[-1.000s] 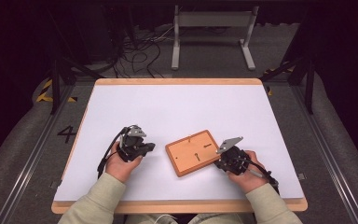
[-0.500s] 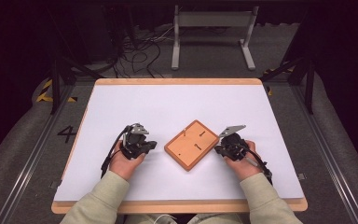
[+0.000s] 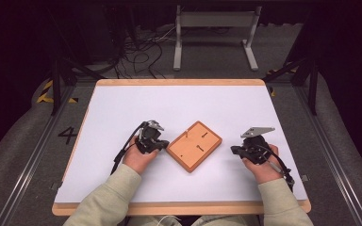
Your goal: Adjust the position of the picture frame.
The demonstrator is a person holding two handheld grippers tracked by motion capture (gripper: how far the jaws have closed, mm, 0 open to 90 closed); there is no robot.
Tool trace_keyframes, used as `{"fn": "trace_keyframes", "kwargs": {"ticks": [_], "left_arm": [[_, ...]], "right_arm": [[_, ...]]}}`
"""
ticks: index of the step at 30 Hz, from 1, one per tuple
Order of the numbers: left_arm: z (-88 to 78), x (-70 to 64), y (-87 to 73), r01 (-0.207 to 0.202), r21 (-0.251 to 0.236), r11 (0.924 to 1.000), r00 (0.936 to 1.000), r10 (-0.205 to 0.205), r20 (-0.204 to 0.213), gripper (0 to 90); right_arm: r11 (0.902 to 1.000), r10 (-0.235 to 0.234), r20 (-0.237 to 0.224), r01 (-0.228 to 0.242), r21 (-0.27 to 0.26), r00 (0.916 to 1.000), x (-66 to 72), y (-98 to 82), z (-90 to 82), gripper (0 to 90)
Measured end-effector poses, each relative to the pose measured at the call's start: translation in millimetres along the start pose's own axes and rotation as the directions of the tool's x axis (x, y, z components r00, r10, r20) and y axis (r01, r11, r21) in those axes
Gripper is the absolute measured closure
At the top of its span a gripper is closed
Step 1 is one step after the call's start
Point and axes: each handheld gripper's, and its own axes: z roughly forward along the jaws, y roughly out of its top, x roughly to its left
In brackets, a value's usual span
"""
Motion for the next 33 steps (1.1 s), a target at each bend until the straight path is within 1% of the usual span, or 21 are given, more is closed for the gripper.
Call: {"fn": "trace_keyframes", "kwargs": {"ticks": [3,5,7,8,9,10,12,13,14,15,18,20,23,24,25,27,28,29,30,31,33], "left_arm": [[-0.5,1.0,-0.8,-0.01,0.011,0.9999,0.9995,0.01,0.031,90.0],[-1.1,-6.8,-2.6,-0.038,0.025,0.999,0.9981,0.037,0.05,90.0],[-1.5,-16.1,-5.4,-0.085,0.036,0.9957,0.9935,0.082,0.079,90.0],[-1.5,-16.1,-5.4,-0.085,0.036,0.9957,0.9935,0.082,0.079,90.0],[-1.7,-18.3,-6.6,-0.103,0.042,0.9937,0.9903,0.099,0.098,90.0],[-1.2,-26.7,-9.8,-0.124,0.047,0.9912,0.9846,0.117,0.13,90.0],[-0.1,-38.5,-10.1,-0.18,0.054,0.9822,0.9733,0.17,0.155,90.0],[-0.1,-38.5,-10.1,-0.18,0.054,0.9822,0.9733,0.17,0.155,90.0],[1.1,-44.3,-9.9,-0.202,0.056,0.9779,0.9671,0.19,0.17,90.0],[4.0,-56.7,-10.3,-0.236,0.05,0.9705,0.956,0.222,0.191,90.0],[6.2,-73.6,-10.3,-0.292,0.054,0.955,0.9422,0.277,0.188,90.0],[7.3,-78.0,-10.7,-0.299,0.048,0.9529,0.94,0.286,0.186,90.0],[10.9,-90.7,-11.0,-0.329,0.033,0.9437,0.9268,0.316,0.203,90.0],[11.8,-93.8,-11.2,-0.343,0.025,0.939,0.9204,0.331,0.209,89.9],[12.2,-97.4,-11.3,-0.371,0.019,0.9286,0.9116,0.36,0.199,89.8],[10.7,-98.9,-11.4,-0.391,0.019,0.9203,0.9075,0.382,0.175,86.4],[9.2,-95.9,-11.7,-0.392,0.016,0.9199,0.9078,0.384,0.169,86.4],[6.7,-90.7,-12.5,-0.373,0.007,0.9279,0.9158,0.367,0.163,86.0],[4.6,-86.9,-13.1,-0.361,-0.001,0.9327,0.9204,0.356,0.161,85.9],[1.4,-82.1,-14.3,-0.336,-0.014,0.9416,0.9292,0.334,0.157,86.0],[-5.5,-72.0,-17.2,-0.298,-0.039,0.9538,0.9433,0.301,0.141,86.0]], "right_arm": [[0.9999,0.016,0.006,-0.016,-0.005,0.9999,-3.9,-2.8,-4.8,90.0],[0.9995,0.028,0.012,-0.028,-0.011,0.9995,-8.2,-4.2,-10.4,90.0],[0.999,0.041,0.019,-0.041,-0.02,0.999,-11.2,-4.9,-14.1,90.0],[0.999,0.041,0.019,-0.041,-0.02,0.999,-11.2,-4.9,-14.1,90.0],[0.9982,0.056,0.021,-0.055,-0.022,0.9982,-14.1,-5.5,-17.9,90.0],[0.998,0.059,0.024,-0.059,-0.023,0.998,-15.8,-5.7,-19.3,90.0],[0.9973,0.071,0.024,-0.071,-0.019,0.9972,-19.2,-6.5,-21.5,89.5],[0.9973,0.071,0.024,-0.071,-0.019,0.9972,-19.2,-6.5,-21.5,89.5],[0.9965,0.082,0.025,-0.081,-0.016,0.9963,-20.6,-7.0,-22.3,89.0],[0.9955,0.094,0.025,-0.093,-0.016,0.9953,-23.6,-7.8,-23.8,88.8],[0.9949,0.099,0.032,-0.099,-0.022,0.9945,-27.4,-8.6,-26.5,88.7],[0.9941,0.107,0.034,-0.107,-0.02,0.9937,-28.4,-8.9,-28.2,88.8],[0.9935,0.113,0.041,-0.112,-0.02,0.9928,-31.7,-10.2,-29.5,88.8],[0.9927,0.12,0.041,-0.12,-0.017,0.9919,-31.9,-10.5,-29.3,88.8],[0.9926,0.121,0.042,-0.121,-0.016,0.9918,-32.2,-10.6,-29.1,88.8],[0.9932,0.116,0.046,-0.116,-0.015,0.9922,-31.9,-10.1,-28.1,88.8],[0.9932,0.116,0.046,-0.116,-0.015,0.9922,-31.9,-10.1,-28.1,88.8],[0.9932,0.116,0.046,-0.115,-0.014,0.9922,-31.3,-9.8,-27.6,88.7],[0.9935,0.114,0.047,-0.113,-0.013,0.9924,-30.4,-9.2,-26.5,88.7],[0.9937,0.112,0.043,-0.112,-0.013,0.9928,-30.2,-8.7,-25.5,88.9],[0.9939,0.11,0.039,-0.11,-0.012,0.9932,-28.5,-6.3,-20.1,89.2]]}}
